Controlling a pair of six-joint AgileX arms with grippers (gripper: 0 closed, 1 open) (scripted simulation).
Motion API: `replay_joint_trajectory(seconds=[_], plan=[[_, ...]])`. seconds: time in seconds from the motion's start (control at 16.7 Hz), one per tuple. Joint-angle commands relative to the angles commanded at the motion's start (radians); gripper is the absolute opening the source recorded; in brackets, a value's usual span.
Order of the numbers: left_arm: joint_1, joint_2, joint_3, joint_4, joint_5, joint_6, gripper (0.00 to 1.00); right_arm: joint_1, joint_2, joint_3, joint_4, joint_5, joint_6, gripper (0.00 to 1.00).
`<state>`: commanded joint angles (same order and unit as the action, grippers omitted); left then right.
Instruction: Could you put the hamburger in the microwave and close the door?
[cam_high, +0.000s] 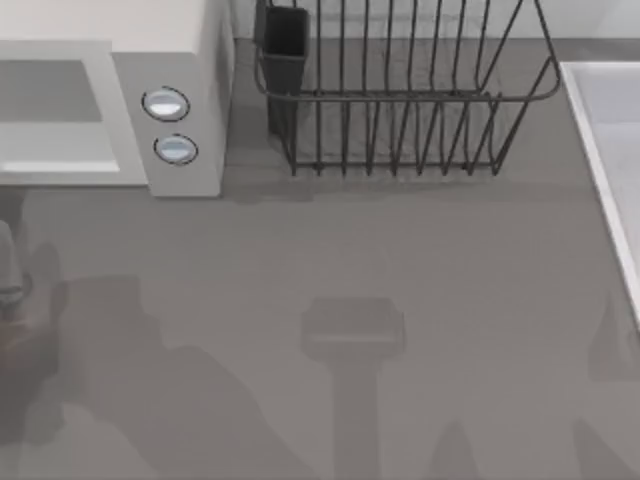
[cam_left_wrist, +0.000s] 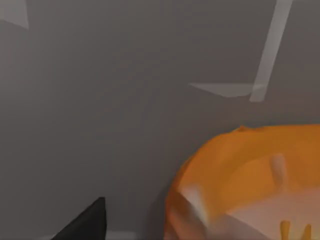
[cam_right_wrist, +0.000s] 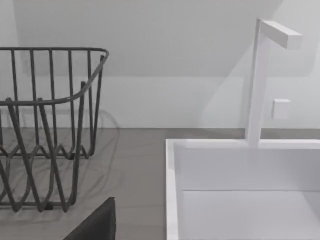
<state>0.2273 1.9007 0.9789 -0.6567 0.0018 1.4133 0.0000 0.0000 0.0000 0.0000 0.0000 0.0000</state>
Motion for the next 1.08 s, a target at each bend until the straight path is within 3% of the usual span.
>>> replay_joint_trajectory(seconds=[0.06, 0.84, 1.08], plan=[[0.000, 0.000, 0.000, 0.000, 0.000, 0.000, 1.00, 0.000, 0.000, 0.000, 0.000, 0.000, 0.000, 1.00], [0.000, 0.000, 0.000, 0.000, 0.000, 0.000, 0.02, 0.000, 0.000, 0.000, 0.000, 0.000, 0.000, 1.00], [0.000, 0.000, 0.000, 0.000, 0.000, 0.000, 0.00, 0.000, 0.000, 0.000, 0.000, 0.000, 0.000, 1.00]])
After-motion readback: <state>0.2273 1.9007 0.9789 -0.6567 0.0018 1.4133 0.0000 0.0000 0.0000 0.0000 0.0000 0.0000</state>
